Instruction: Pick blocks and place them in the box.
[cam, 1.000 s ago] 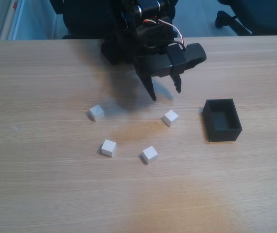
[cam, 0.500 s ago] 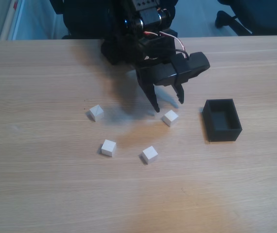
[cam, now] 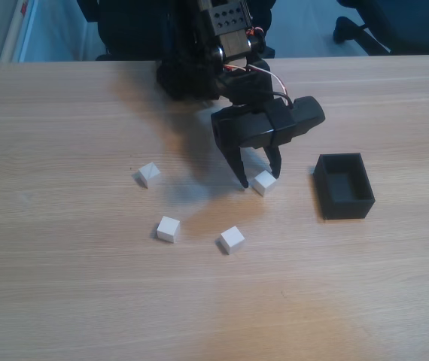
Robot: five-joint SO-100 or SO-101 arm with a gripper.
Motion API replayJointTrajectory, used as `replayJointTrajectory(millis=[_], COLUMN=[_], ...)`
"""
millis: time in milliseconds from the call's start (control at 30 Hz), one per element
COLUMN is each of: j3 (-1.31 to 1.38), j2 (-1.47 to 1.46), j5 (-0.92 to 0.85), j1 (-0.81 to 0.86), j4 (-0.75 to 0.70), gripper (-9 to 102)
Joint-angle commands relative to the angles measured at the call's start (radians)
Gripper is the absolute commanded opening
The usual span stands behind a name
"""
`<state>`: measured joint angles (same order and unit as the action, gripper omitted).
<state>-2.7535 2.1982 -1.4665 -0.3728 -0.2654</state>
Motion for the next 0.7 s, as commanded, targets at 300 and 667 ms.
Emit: replayJointTrajectory(millis=[300, 667], j3=[0.101, 0.166], j2=[-0.052, 0.037], j5=[0.044, 0.061], j1=[0.014, -0.025], j4=[0.008, -0.153], gripper=[2, 0])
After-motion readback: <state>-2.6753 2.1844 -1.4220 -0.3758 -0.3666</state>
